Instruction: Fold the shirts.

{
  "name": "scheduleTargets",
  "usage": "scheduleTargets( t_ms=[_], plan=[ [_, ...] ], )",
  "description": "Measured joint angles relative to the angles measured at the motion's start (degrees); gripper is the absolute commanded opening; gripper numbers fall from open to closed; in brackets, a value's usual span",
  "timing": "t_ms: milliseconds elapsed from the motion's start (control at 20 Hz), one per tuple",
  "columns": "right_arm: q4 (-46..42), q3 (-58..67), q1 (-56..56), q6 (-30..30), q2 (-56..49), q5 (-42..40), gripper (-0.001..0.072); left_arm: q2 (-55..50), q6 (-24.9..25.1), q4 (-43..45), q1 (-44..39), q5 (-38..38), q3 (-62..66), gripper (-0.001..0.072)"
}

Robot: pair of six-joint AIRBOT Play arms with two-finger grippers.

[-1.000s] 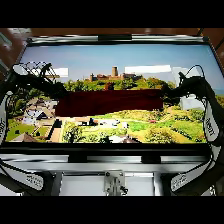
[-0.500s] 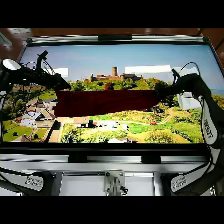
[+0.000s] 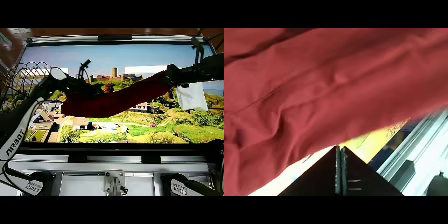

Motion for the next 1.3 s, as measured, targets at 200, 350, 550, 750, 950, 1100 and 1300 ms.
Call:
scheduleTargets(
  t_ms=[200, 350, 550, 750, 950, 1100, 1300],
  plan=[
    [0.2, 0.0, 1.2, 4.1, 7.7, -4.0, 0.0083, -0.4, -2.8, -1.3, -8.4, 9.4, -3.0, 0.0034],
    [0.2, 0.0, 1.4, 7.0, 12.7, -6.1, 0.0083, -2.4, -3.8, -5.4, -14.1, 14.8, -3.5, 0.0034],
    [-0.4, 0.0, 1.6, 10.5, 17.3, -8.2, 0.0083, -6.2, -3.0, -13.9, -17.8, 20.5, -2.3, 0.0033],
    [-3.6, 0.0, 1.7, 11.7, 17.1, -8.6, 0.0083, -4.0, -1.1, -14.5, -14.1, 17.8, -1.8, 0.0032],
    [-3.2, 0.0, 5.4, 9.5, 11.2, -4.8, 0.0083, 5.5, -2.5, -5.5, -5.5, 12.1, -1.7, 0.0033],
    [-2.7, 0.0, 13.0, 8.2, 4.4, 2.3, 0.0083, 14.4, -3.2, 0.2, 3.6, 9.4, -1.6, 0.0033],
    [-2.2, 0.0, 24.9, 6.9, -6.1, 13.1, 0.0083, 24.9, -4.2, 3.2, 17.9, 6.9, -1.6, 0.0034]
  ],
)
